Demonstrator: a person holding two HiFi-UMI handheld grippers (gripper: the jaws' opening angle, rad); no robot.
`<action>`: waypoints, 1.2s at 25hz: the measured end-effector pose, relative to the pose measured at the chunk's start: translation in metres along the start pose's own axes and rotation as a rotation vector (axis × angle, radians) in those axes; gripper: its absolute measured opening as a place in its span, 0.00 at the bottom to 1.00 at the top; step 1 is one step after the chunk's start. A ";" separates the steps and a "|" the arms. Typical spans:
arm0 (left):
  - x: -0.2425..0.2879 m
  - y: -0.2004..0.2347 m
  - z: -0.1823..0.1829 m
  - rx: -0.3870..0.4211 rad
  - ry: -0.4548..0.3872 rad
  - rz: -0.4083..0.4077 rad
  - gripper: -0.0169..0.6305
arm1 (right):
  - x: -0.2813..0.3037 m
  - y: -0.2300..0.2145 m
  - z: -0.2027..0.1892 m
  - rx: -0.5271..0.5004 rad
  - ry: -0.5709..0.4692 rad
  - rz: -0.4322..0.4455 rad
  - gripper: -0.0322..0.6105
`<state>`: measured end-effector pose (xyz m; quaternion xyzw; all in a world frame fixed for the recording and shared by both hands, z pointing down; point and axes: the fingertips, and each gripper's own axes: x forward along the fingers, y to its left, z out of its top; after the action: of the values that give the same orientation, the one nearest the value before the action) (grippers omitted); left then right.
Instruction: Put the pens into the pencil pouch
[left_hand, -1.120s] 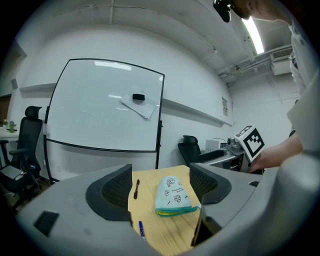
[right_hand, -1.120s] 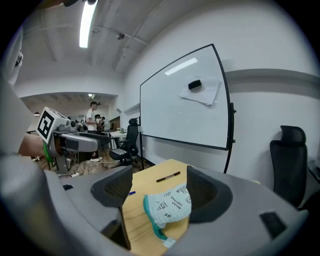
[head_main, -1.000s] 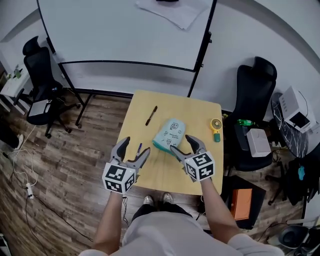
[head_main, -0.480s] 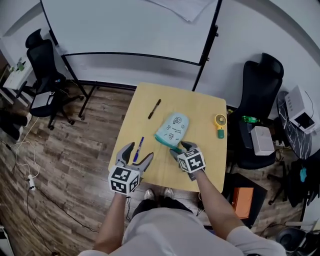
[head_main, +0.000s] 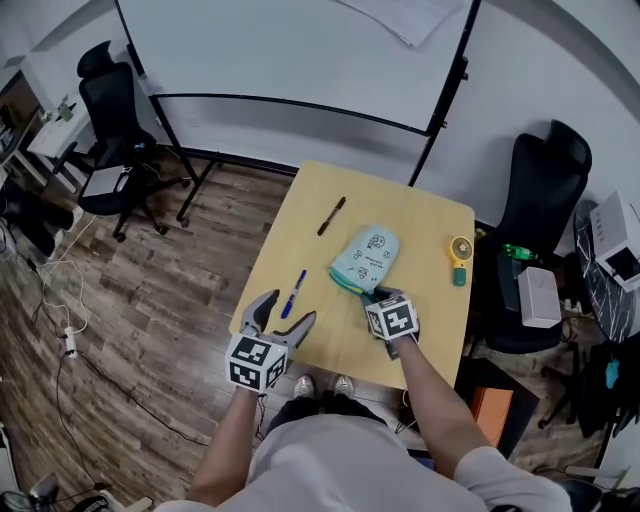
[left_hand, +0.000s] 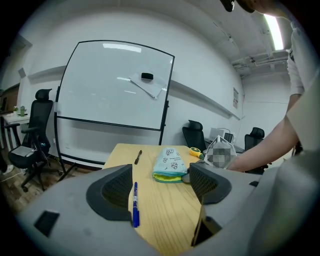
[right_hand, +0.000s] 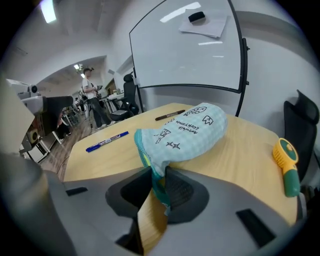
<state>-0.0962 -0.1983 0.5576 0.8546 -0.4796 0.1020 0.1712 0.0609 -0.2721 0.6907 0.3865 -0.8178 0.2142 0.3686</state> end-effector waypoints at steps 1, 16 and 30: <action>-0.002 0.002 -0.002 -0.003 0.001 0.006 0.54 | -0.002 0.000 0.003 0.000 -0.012 0.002 0.17; 0.021 0.022 -0.048 -0.020 0.142 0.030 0.54 | -0.058 -0.008 0.081 -0.008 -0.220 0.026 0.14; 0.036 0.047 -0.107 -0.063 0.357 0.124 0.54 | -0.065 -0.005 0.077 -0.003 -0.211 0.026 0.14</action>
<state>-0.1184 -0.2077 0.6774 0.7860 -0.4965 0.2472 0.2733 0.0597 -0.2933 0.5921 0.3956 -0.8575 0.1757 0.2781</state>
